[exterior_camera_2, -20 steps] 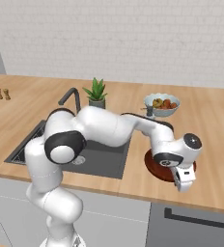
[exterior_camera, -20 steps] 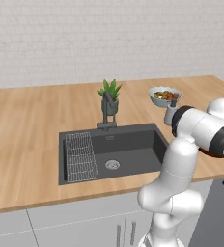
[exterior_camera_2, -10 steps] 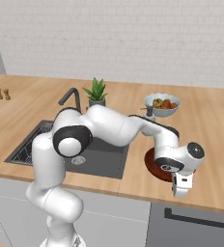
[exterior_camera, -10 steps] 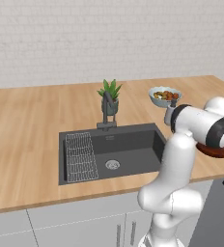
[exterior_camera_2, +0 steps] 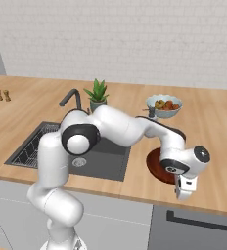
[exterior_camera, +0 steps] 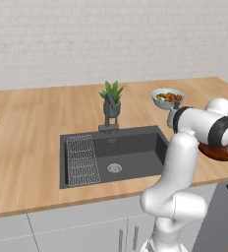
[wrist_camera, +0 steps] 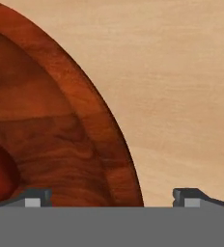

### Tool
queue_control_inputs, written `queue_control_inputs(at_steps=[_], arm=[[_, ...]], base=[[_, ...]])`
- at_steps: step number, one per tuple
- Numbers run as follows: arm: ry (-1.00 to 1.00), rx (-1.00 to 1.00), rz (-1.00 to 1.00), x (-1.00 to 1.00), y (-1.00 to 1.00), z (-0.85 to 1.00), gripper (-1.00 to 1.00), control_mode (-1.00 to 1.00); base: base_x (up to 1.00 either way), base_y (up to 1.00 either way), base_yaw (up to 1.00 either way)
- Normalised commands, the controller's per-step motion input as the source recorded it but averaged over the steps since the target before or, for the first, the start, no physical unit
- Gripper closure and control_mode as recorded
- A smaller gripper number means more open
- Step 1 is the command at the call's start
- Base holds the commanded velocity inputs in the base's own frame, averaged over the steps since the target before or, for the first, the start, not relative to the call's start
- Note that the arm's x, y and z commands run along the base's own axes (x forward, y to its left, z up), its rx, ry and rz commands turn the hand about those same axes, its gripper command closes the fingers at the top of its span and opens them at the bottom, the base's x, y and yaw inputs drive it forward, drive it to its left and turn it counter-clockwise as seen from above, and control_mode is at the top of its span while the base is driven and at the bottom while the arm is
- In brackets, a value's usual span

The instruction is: Pick the bell pepper from the sink and place it in the bowl. Then pick the bowl and place it in the microwave. Then close the microwave door and press the start button.

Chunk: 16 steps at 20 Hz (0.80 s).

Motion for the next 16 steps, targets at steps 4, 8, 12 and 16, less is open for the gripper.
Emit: queue_control_inputs(at_steps=[4,8,12,16], arm=[[0.01,0.0,0.0,0.27,0.41,-0.14,1.0,-1.0],[0.0,0.0,0.0,0.1,0.23,-0.05,1.0,-1.0],[0.0,-0.04,0.0,0.0,0.18,0.0,1.0,-1.0],[-0.02,-0.03,0.0,0.01,0.11,0.03,1.0,-1.0]], base=[[0.0,0.0,0.0],[0.0,0.0,0.0],[0.0,0.0,0.0],[0.0,0.0,0.0]])
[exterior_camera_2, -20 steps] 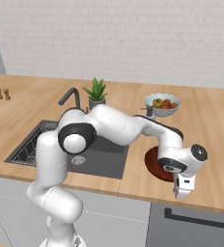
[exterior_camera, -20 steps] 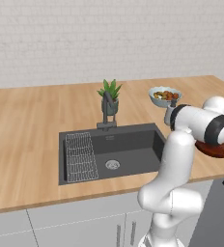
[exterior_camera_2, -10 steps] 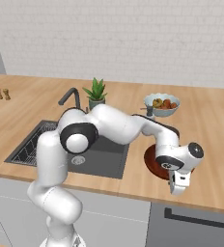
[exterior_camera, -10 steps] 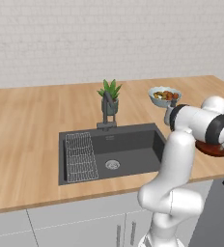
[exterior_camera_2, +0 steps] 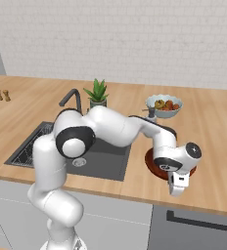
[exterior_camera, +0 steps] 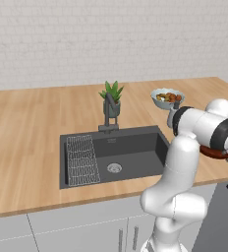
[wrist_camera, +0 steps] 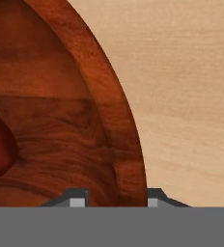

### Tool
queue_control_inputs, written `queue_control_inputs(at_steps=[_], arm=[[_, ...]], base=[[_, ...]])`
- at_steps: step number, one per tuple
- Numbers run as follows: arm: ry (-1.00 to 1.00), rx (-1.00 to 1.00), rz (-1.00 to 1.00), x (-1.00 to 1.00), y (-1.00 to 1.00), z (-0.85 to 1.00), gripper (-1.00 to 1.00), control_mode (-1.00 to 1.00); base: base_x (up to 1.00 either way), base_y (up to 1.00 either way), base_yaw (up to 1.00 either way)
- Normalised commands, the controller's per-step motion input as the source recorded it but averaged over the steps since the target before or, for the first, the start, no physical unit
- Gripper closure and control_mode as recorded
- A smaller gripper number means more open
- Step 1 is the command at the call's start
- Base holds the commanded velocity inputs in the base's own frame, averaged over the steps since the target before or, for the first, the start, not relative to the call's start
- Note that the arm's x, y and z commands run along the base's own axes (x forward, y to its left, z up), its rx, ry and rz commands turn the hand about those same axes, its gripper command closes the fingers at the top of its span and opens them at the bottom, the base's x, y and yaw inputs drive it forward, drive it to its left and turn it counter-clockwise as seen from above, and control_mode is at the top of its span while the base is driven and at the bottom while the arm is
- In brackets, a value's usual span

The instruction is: Pick the bell pepper from the sink and place it in the bowl. Then pick the bowl and place it in the microwave. Then close the microwave door and press the start button.

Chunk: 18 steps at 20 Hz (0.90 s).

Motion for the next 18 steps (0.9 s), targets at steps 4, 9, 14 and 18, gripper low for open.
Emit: queue_control_inputs(at_steps=[4,9,14,18], arm=[[-0.12,-0.06,0.0,-0.07,0.26,0.57,1.0,-1.0],[-0.05,0.0,0.0,0.0,0.17,0.2,1.0,-1.0],[-0.07,0.0,0.0,0.0,0.21,0.25,1.0,-1.0],[-0.03,0.04,0.0,-0.09,0.38,0.97,1.0,-1.0]], base=[[0.0,0.0,0.0],[0.0,0.0,0.0],[0.0,0.0,0.0],[0.0,0.0,0.0]])
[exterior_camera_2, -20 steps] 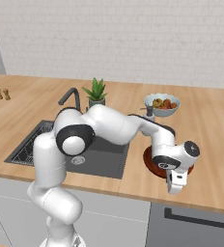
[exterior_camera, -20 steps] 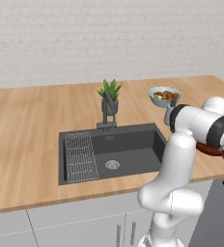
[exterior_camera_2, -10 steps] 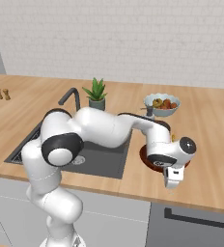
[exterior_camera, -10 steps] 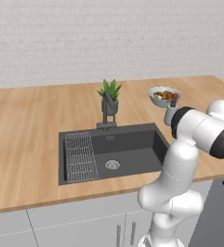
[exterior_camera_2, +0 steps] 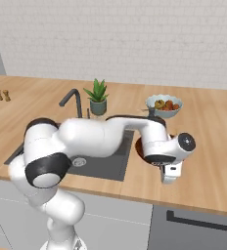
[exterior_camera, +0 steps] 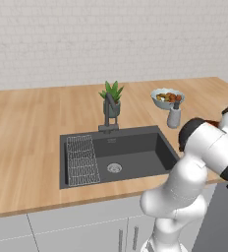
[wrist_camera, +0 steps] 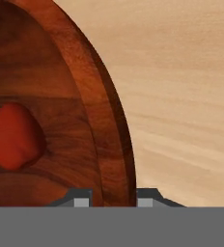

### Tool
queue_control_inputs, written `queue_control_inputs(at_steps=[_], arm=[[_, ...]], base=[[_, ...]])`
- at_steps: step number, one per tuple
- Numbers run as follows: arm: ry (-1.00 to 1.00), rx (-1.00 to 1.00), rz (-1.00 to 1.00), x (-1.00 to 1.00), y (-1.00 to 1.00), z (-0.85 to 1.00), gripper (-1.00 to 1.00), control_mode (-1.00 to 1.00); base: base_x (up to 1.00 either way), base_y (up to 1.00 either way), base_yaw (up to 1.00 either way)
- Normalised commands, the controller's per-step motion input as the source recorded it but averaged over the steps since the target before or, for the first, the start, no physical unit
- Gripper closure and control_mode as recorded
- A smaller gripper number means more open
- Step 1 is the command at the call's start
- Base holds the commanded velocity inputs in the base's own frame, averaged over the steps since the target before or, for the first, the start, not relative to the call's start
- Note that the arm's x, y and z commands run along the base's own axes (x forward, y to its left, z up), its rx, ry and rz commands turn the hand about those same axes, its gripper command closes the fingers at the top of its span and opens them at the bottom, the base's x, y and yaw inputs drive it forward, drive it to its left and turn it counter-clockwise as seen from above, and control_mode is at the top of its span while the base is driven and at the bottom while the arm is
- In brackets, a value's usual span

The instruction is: Pick the bell pepper from the sink and place it in the bowl. Then pick the bowl and place it in the microwave. Then close the microwave door and press the start button.

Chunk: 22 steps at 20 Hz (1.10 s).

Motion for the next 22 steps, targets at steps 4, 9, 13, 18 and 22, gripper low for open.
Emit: queue_control_inputs(at_steps=[4,9,13,18,22], arm=[[-0.04,0.07,0.0,-0.08,0.55,0.98,1.0,-1.0],[-0.1,0.05,0.0,-0.07,0.75,0.81,1.0,-1.0],[-0.14,0.06,0.04,-0.22,0.9,0.63,1.0,-1.0],[-0.04,0.04,0.08,-0.28,0.88,0.5,1.0,-1.0],[-0.01,-0.09,0.1,-0.22,0.83,0.66,1.0,-1.0]], base=[[0.0,0.0,0.0],[0.0,0.0,0.0],[0.0,0.0,0.0],[0.0,0.0,0.0],[0.0,0.0,0.0]])
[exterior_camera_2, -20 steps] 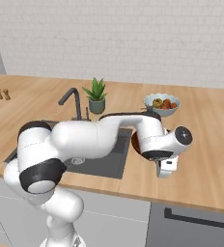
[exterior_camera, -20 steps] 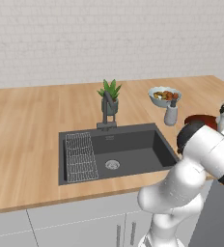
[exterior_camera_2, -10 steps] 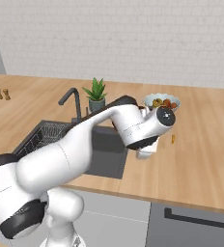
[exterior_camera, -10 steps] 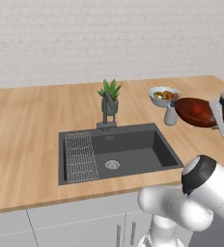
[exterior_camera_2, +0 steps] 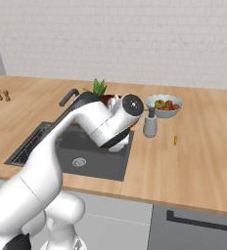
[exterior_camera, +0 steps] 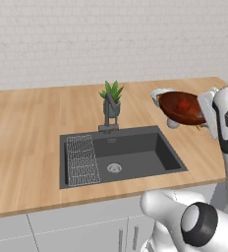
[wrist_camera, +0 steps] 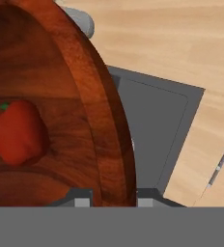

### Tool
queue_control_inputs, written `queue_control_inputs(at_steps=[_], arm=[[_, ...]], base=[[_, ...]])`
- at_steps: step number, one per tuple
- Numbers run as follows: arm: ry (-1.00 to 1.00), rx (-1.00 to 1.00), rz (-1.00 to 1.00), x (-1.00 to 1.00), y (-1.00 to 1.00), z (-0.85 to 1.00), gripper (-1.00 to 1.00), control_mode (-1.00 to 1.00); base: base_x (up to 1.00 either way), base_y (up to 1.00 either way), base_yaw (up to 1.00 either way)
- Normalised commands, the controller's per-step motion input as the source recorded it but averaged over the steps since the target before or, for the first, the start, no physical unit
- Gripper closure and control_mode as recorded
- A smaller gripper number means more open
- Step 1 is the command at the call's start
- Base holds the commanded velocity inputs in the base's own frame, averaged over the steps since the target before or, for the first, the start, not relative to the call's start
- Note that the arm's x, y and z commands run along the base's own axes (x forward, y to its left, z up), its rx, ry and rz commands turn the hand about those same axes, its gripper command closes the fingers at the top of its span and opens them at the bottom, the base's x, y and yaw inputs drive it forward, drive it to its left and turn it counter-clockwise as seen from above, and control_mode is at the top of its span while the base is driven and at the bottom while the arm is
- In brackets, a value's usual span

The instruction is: Pick the bell pepper from the sink and place it in the bowl. Then pick the bowl and place it in the microwave. Then close the microwave door and press the start button.

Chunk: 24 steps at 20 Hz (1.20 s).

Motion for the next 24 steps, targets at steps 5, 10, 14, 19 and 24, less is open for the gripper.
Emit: queue_control_inputs(at_steps=[5,10,14,19,24], arm=[[0.0,-0.18,0.07,-0.19,0.71,0.66,1.0,-1.0],[0.0,0.0,0.03,-0.23,0.5,0.53,1.0,-1.0],[0.0,0.07,0.02,-0.25,0.41,0.25,1.0,-1.0],[-0.01,0.11,0.01,-0.25,0.22,0.14,1.0,-1.0],[-0.05,0.1,0.0,-0.22,0.32,0.0,1.0,-1.0]], base=[[0.0,0.0,0.0],[0.0,0.0,0.0],[0.0,0.0,0.0],[0.0,0.0,0.0],[0.0,0.0,0.0]])
